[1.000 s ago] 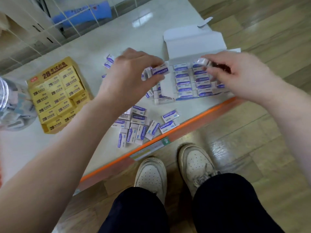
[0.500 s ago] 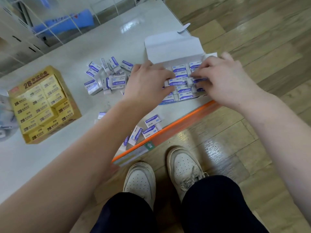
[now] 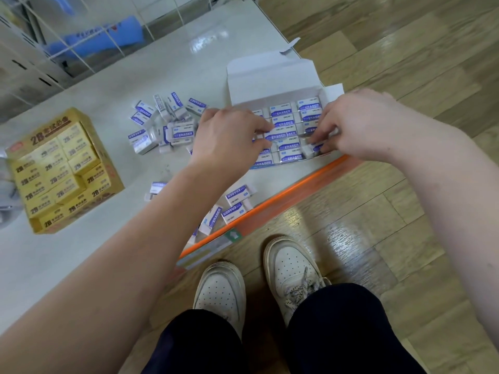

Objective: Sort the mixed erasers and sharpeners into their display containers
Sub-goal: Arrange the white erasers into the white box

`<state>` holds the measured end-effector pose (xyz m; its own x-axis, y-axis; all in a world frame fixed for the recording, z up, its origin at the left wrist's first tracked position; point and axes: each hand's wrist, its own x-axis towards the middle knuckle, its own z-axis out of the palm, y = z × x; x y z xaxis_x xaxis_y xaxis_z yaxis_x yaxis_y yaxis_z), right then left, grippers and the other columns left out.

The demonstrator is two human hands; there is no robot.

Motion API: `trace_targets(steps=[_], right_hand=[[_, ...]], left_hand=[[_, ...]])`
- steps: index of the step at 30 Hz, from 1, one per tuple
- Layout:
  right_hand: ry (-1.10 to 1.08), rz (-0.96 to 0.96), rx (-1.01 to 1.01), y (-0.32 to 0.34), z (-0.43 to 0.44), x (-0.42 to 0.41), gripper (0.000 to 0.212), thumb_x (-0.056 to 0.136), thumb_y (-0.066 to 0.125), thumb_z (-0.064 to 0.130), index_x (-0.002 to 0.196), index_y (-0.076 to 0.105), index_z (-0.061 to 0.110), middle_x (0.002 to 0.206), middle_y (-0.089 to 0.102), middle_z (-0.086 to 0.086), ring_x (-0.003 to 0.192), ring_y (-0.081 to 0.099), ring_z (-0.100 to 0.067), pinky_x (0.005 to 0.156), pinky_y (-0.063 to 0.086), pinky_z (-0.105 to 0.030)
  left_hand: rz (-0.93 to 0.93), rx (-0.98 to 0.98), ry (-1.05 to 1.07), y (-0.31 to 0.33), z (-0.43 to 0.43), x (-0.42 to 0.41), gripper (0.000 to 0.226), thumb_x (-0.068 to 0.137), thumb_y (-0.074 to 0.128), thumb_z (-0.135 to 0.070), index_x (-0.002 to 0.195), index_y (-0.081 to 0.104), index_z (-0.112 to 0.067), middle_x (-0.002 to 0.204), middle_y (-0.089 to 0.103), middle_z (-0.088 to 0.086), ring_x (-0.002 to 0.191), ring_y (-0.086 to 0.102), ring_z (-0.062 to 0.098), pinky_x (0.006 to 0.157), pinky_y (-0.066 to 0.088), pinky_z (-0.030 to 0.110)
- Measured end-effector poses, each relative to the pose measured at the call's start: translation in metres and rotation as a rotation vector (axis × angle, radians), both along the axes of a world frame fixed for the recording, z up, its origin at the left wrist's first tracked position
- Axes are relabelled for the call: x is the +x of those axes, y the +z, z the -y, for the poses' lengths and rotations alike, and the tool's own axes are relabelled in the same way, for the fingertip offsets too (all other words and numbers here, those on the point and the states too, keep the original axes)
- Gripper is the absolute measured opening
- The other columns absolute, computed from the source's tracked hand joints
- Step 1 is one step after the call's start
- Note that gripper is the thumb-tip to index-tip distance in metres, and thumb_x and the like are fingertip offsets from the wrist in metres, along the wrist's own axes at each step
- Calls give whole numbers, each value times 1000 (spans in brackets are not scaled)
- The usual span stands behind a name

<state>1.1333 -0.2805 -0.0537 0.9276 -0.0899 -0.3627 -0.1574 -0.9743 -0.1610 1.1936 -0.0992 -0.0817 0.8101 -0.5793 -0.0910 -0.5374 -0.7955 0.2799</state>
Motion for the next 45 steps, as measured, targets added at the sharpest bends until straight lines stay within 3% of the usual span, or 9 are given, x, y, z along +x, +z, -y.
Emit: trace_targets(steps=[5,8,15,20,23,26,29,36,45], right_hand=[[-67,32,-84,8,-10,0,21,79,73,23,94,70,38,92,52,1,95,38,-18,88,31,-39],[-73,40,-125,11,-14,2,18,76,75,23,89,70,36,98,58,-2,104,47,-23,94,32,-43],[32,33,-251,8,-22,2,20,82,61,15,100,66,22,101,60,-7,101,54,-29,93,33,-46],[25,-12,-230,13,-20,4,19,83,61,16,96,69,26,89,53,-4,100,53,-29,94,33,-47],[10,-59,-165,15,-18,6,11,80,68,29,91,71,29,82,53,0,89,50,-25,84,34,-42],[-32,-21,-117,10,-14,4,8,77,72,34,84,70,29,92,59,-2,88,49,-25,77,30,-38],[-63,-7,-85,5,-13,2,9,76,74,35,75,66,32,97,59,-2,89,48,-24,77,28,-37],[-103,-60,28,7,-6,5,10,75,75,34,75,65,36,81,54,8,88,39,-14,81,36,-36],[-148,-119,96,8,-3,7,29,71,79,32,53,57,36,69,53,16,86,52,-17,88,48,-42]], left_hand=[[-24,4,22,2,2,2,31,89,61,-39,120,63,-34,116,65,-10,108,55,16,101,26,30],[-34,-4,25,2,2,2,31,89,61,-39,120,63,-34,115,66,-10,108,56,16,101,27,29],[-63,-11,54,1,2,2,30,88,62,-40,118,63,-37,112,66,-11,109,54,18,98,27,27],[-71,3,61,1,3,3,30,88,62,-41,119,63,-38,111,65,-12,110,53,20,95,28,27],[-74,8,62,2,4,4,30,88,62,-40,119,63,-38,110,65,-11,109,53,20,96,28,29],[-82,13,58,4,4,4,30,90,60,-39,120,62,-37,113,65,-10,112,52,22,100,28,32],[-28,61,-20,3,7,0,34,91,54,-33,124,58,-32,120,60,-5,115,49,22,101,27,35],[-75,55,10,-1,15,-15,68,77,61,-62,137,42,-35,132,45,-4,129,32,22,112,16,39],[-134,132,83,1,23,-9,69,74,67,-59,133,38,-39,137,42,0,130,34,25,109,21,45]])
